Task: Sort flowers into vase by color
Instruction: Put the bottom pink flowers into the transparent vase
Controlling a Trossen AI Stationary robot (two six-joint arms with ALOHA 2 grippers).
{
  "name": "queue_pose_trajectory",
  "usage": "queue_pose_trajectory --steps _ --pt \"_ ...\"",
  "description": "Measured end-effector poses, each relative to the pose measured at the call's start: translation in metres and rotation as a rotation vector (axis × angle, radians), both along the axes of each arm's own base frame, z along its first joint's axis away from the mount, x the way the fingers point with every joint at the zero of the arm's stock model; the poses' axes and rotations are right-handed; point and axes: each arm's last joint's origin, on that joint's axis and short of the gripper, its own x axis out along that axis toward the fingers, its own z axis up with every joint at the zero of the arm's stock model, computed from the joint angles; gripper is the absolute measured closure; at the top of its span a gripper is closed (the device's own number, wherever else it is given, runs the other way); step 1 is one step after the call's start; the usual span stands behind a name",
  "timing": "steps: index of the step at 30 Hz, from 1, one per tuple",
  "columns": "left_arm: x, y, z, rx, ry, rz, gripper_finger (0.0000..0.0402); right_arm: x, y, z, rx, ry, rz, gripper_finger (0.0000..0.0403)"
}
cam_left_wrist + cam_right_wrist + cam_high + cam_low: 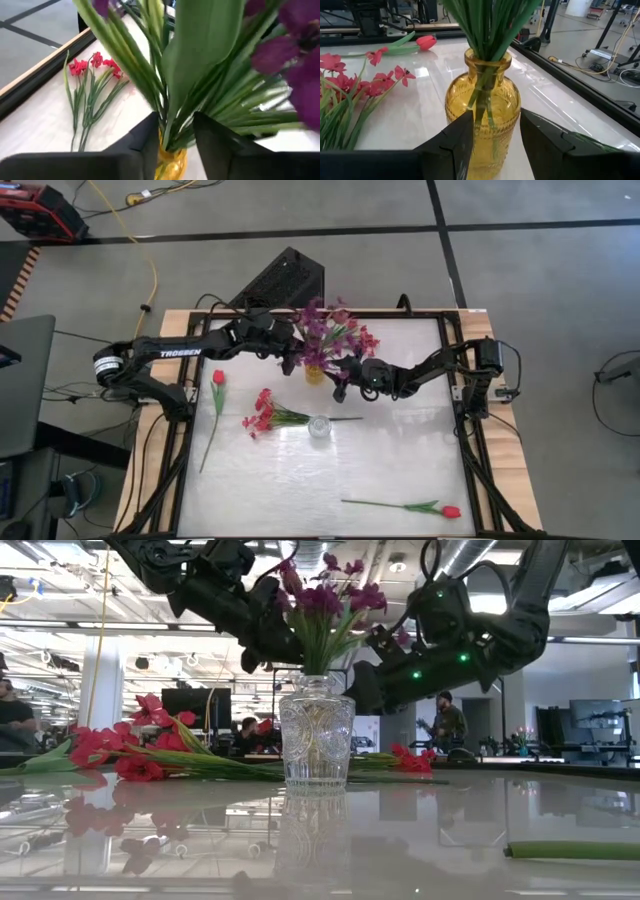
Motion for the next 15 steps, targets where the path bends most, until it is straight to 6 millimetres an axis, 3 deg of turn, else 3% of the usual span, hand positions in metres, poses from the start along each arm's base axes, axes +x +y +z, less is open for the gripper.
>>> queue_pose_trajectory --steps 6,15 --pt "-0.016 -0.007 0.011 0.071 0.063 -0.041 0.0250 0.000 0.000 -0.001 0.001 0.011 0.000 0.0216" --pt "-0.051 -0.023 0.023 0.111 0.209 -0.078 0.0246 0.000 0.000 -0.001 -0.001 0.014 0.000 0.0216"
